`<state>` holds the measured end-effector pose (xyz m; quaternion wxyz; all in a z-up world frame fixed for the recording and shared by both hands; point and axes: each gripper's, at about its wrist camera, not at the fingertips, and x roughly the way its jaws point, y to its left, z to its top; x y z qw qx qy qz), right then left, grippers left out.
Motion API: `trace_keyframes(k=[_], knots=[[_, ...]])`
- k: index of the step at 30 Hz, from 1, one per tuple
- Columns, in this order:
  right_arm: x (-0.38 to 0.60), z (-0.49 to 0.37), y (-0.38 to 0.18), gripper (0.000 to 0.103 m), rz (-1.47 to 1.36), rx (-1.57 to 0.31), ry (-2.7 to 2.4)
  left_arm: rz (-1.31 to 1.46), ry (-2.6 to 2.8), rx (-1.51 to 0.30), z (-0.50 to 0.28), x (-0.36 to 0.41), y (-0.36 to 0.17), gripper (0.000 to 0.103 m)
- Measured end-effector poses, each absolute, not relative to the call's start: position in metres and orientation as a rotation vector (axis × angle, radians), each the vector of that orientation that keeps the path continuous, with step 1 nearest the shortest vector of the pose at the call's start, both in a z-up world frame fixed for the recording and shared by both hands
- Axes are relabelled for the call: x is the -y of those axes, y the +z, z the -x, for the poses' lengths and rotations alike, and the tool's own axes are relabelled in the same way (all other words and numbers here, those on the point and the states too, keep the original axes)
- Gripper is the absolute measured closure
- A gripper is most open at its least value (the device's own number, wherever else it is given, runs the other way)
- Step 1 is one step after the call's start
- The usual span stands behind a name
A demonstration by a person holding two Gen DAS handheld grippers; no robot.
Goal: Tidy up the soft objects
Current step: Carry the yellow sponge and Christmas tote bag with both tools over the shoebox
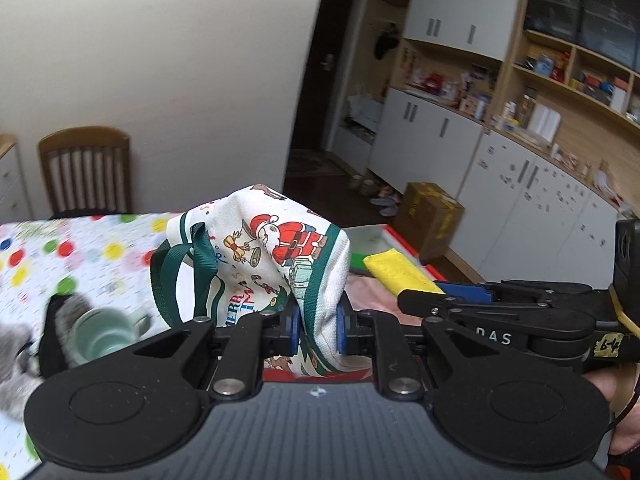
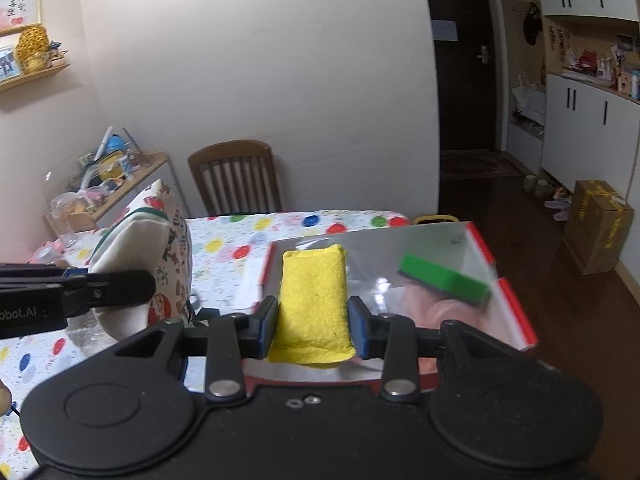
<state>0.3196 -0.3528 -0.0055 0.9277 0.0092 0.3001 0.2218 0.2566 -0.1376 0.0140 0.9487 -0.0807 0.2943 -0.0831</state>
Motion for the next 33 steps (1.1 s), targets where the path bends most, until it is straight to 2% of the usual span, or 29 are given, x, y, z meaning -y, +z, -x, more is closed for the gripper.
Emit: trace_keyframes(k=[18,33], knots=[[0.405,-0.375,-0.021,0.067,0.005,-0.623,0.377,0.123,-0.335,-0.545,-0.346,0.215,0.015,0.087],[0.393,-0.418,-0.060,0.067,0.104,-0.708,0.436,0.147,-0.320,-0.685,-0.395,0.221,-0.053,0.086]])
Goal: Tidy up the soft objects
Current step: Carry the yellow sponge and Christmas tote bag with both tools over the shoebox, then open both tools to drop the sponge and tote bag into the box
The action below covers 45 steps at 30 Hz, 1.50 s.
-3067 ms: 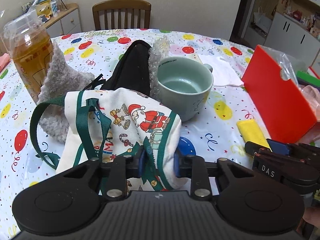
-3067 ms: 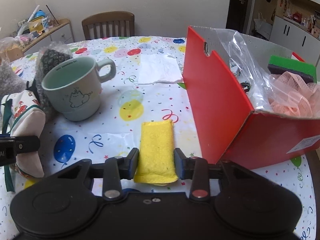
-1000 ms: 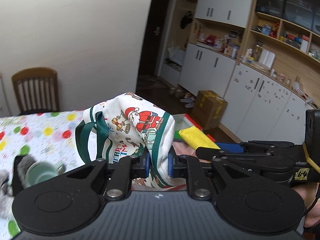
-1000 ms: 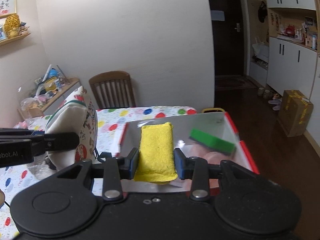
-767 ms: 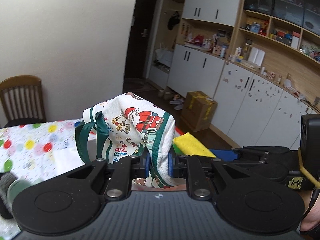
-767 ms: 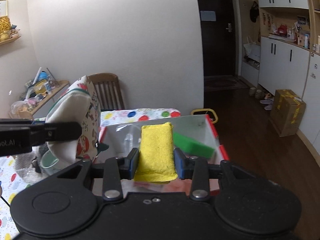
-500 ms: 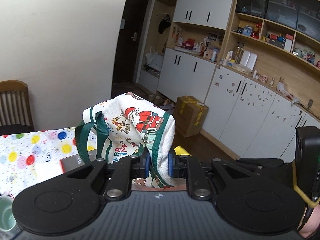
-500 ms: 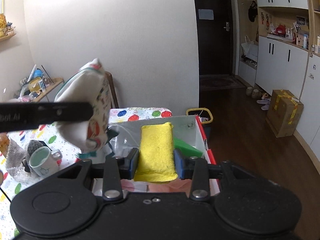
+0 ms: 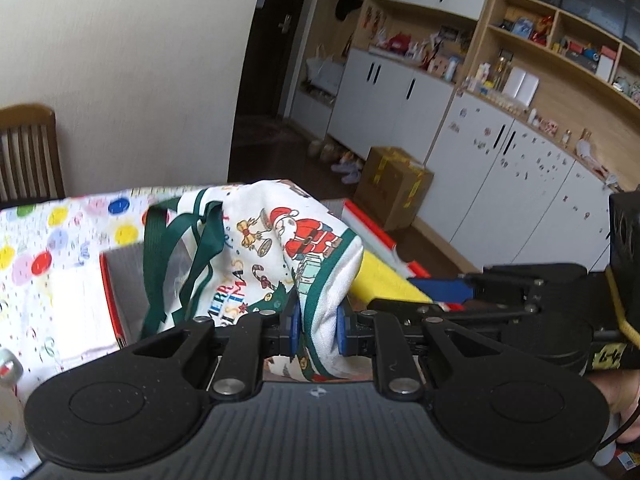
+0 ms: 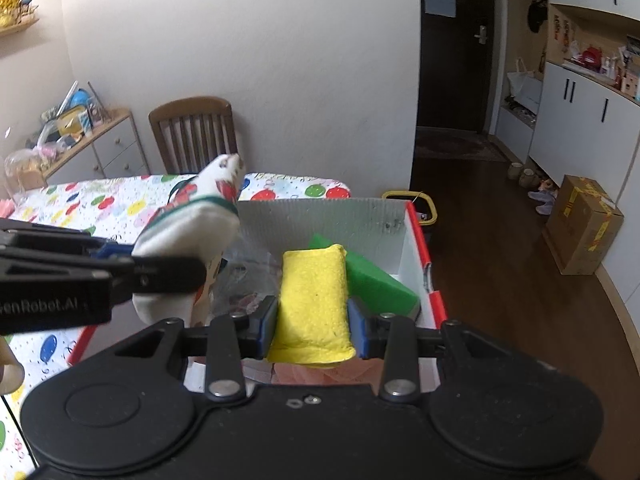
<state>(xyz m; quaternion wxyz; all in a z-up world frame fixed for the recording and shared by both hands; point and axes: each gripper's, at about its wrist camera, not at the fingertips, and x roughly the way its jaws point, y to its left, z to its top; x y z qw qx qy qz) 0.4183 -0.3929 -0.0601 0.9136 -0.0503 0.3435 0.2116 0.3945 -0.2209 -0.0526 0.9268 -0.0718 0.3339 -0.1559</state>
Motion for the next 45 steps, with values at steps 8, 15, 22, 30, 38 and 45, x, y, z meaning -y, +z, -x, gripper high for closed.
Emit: trace_keyframes(k=[8,15,22,30,38,45], knots=[[0.387,-0.426,-0.074,0.067,0.161,-0.734,0.475,0.135,-0.301,-0.780,-0.399,0.219,-0.074,0.086],[0.385,-0.431,-0.082,0.067,0.195,-0.747,0.477,0.169,-0.255,-0.910,-0.407,0.218,-0.095,0.086],[0.388,-0.429,-0.089,0.066,0.204,-0.777,0.483,0.170,-0.248,-0.999,-0.417,0.224,-0.106,0.086],[0.393,-0.427,-0.089,0.066,0.180,-0.784,0.480,0.143,-0.223,-1.032,-0.424,0.232,-0.110,0.079],[0.402,-0.425,-0.081,0.064,0.150,-0.775,0.486,0.118,-0.232,-1.017,-0.417,0.239,-0.107,0.047],[0.408,-0.418,-0.069,0.055,0.127,-0.774,0.493,0.125,-0.236,-0.961,-0.403,0.236,-0.097,0.047]])
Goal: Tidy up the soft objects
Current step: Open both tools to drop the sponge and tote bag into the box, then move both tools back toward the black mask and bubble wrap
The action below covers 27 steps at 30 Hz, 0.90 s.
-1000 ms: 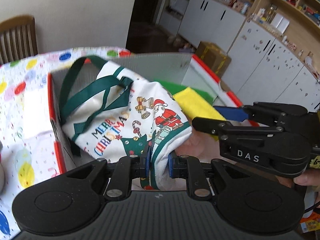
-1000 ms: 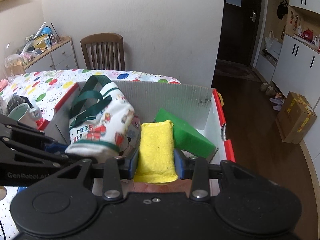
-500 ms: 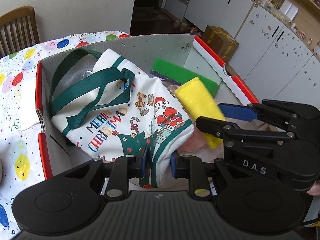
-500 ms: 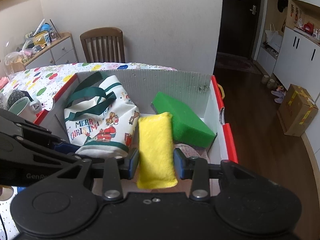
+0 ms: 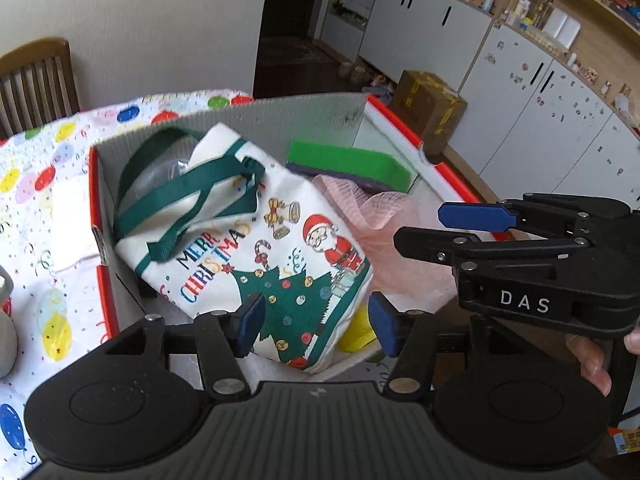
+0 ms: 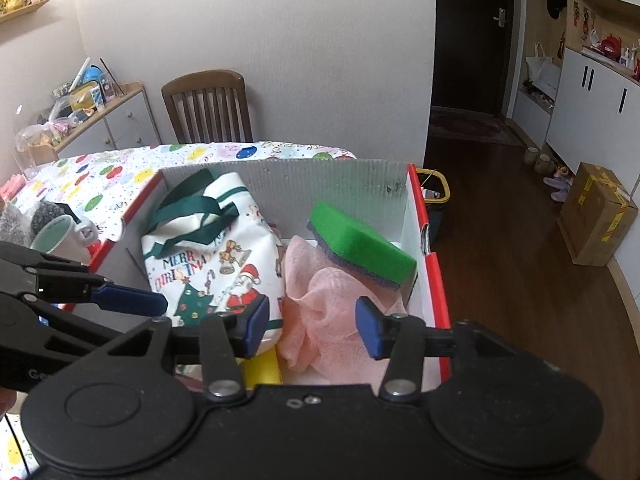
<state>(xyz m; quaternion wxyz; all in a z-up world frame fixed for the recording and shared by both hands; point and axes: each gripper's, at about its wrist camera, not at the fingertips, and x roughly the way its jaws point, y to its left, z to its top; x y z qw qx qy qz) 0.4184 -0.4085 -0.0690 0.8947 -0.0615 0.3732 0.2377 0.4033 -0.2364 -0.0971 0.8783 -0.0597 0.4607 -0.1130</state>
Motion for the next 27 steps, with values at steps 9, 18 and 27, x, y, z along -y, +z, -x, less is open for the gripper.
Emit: trace_keyframes(k=[9,18,27], knots=[[0.410,-0.396,-0.043,0.039,0.087,-0.737,0.530,0.104,-0.210,-0.829,-0.367,0.225,-0.066,0.039],[0.400,-0.364,-0.019,0.035,0.039,-0.703,0.571,0.117,-0.168,-0.739,-0.328,0.207,-0.039,0.031],[0.361,-0.333,-0.008,0.018,0.035,-0.669,0.610,0.164,-0.129,-0.695,-0.288,0.161,-0.028,0.021]])
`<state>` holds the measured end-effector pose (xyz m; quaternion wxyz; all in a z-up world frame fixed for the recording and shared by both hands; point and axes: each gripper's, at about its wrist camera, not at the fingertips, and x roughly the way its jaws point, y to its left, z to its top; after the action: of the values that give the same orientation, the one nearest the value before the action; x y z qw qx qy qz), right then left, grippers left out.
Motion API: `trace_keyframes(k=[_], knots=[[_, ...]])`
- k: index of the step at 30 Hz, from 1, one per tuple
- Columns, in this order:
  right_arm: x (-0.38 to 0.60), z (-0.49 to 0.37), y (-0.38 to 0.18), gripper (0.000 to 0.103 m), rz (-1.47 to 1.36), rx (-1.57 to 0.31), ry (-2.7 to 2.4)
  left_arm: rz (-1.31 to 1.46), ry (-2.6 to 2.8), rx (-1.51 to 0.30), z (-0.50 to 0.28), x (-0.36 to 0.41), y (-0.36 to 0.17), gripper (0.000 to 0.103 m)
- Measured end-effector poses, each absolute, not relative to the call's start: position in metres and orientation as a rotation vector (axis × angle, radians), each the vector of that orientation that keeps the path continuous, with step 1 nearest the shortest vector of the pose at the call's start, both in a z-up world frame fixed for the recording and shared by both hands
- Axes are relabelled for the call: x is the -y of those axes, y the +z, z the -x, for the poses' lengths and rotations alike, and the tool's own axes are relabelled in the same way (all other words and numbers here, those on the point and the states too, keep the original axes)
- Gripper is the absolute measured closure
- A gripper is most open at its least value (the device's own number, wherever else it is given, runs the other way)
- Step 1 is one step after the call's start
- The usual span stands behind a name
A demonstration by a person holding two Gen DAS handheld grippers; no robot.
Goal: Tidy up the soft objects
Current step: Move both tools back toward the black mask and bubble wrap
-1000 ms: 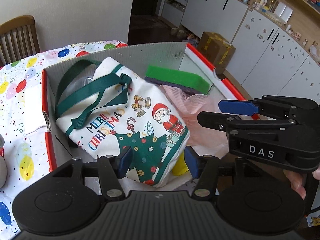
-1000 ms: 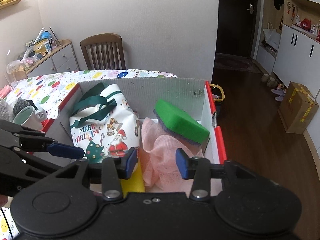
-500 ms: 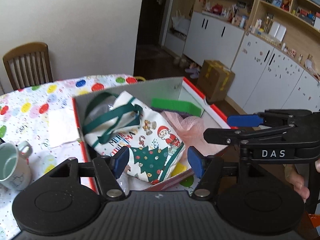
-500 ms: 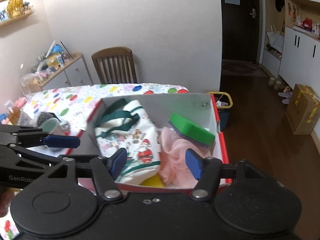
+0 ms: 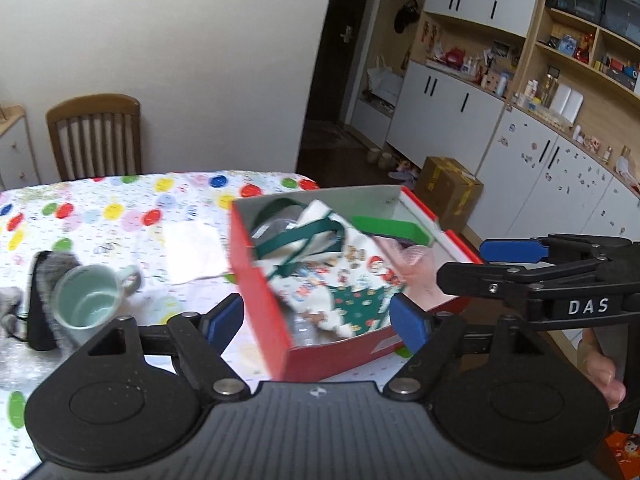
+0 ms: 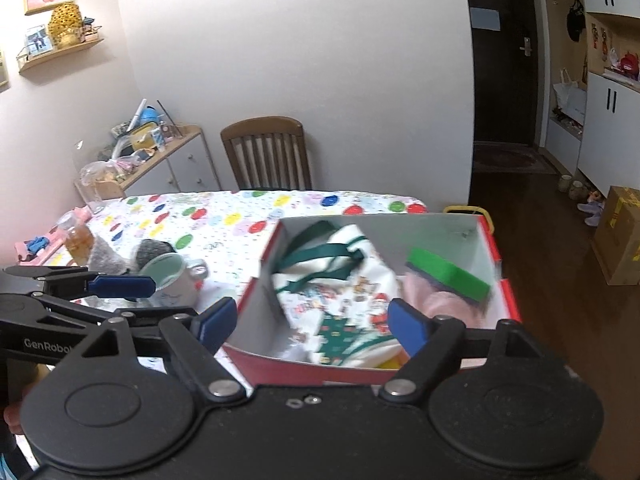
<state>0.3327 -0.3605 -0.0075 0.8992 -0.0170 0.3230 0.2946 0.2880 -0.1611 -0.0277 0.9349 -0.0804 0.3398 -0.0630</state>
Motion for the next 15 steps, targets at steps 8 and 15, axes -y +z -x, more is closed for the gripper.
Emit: trace_keyframes(k=[8,15], knots=[[0.307,-0.311,-0.003,0.007,0.030,-0.658,0.627,0.177,-0.099,-0.677,-0.258,0.103,-0.025,0.012],[0.259,-0.299,-0.005,0.002,0.030,-0.662,0.632,0.193,-0.112,-0.680,-0.241,0.051,-0.029,0.003]])
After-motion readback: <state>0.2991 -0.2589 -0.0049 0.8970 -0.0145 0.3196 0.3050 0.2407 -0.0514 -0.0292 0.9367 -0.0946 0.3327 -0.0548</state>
